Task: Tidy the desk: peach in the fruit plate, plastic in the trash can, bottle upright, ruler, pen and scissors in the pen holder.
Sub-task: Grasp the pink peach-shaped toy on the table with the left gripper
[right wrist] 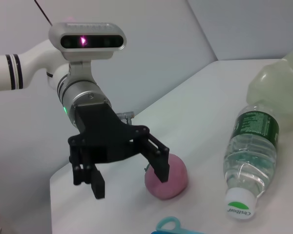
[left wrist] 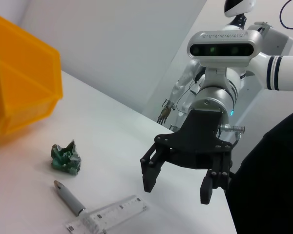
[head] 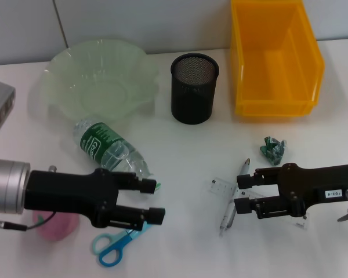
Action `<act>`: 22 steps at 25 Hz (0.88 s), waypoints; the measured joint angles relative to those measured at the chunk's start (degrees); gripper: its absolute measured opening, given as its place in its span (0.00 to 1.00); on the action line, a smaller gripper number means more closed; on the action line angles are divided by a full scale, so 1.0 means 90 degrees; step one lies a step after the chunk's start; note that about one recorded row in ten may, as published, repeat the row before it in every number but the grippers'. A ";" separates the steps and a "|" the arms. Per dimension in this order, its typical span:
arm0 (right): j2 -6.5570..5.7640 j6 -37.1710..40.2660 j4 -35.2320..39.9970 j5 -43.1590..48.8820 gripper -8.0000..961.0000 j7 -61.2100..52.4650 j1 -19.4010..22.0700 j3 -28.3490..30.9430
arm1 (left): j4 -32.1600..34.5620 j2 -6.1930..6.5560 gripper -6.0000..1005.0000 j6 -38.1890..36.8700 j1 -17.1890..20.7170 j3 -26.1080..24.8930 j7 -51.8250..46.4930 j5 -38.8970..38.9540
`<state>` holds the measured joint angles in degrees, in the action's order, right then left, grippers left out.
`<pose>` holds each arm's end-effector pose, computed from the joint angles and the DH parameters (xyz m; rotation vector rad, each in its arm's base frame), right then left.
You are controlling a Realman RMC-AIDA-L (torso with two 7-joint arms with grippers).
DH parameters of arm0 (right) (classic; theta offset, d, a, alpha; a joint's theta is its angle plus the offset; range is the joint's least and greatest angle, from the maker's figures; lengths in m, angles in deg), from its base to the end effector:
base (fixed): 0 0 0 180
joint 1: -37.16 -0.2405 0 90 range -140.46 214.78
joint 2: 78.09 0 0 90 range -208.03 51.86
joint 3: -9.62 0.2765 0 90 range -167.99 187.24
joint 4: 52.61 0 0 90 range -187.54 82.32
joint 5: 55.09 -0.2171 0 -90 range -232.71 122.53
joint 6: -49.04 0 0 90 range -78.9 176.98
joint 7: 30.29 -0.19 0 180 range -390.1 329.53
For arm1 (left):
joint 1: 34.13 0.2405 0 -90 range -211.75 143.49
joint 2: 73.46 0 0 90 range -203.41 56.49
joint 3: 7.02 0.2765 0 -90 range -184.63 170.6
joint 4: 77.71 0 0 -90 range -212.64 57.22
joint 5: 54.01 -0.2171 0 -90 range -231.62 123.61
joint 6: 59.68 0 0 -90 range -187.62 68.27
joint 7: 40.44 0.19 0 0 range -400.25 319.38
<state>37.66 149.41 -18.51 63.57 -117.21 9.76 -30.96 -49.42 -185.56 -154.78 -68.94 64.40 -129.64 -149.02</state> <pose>0.2837 0.3081 -0.0440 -2.8891 0.9240 0.7232 -0.2254 0.3226 -0.0747 2.8092 0.7080 0.6396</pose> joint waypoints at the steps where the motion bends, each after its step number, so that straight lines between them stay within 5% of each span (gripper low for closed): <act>1: 0.0000 0.0000 0.0000 0.0000 0.74 0.0000 0.0000 0.0000 | 0.0037 0.0001 0.79 -0.0024 -0.0004 -0.0029 0.0004 0.0007; 11: -0.0025 0.0070 0.0000 0.0002 0.74 0.0000 0.0025 0.0078 | 0.1581 0.0234 0.80 -0.0434 0.0066 -0.0486 -0.0285 -0.0777; 22: -0.0029 0.0051 0.0031 -0.0014 0.74 -0.0099 0.0028 0.0185 | 0.3422 0.0157 0.80 -0.0934 -0.0111 -0.1084 -0.1064 -0.3209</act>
<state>37.40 149.86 -18.23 63.44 -118.10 10.01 -29.30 -18.62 -184.15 -163.19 -69.94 54.64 -139.22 -177.90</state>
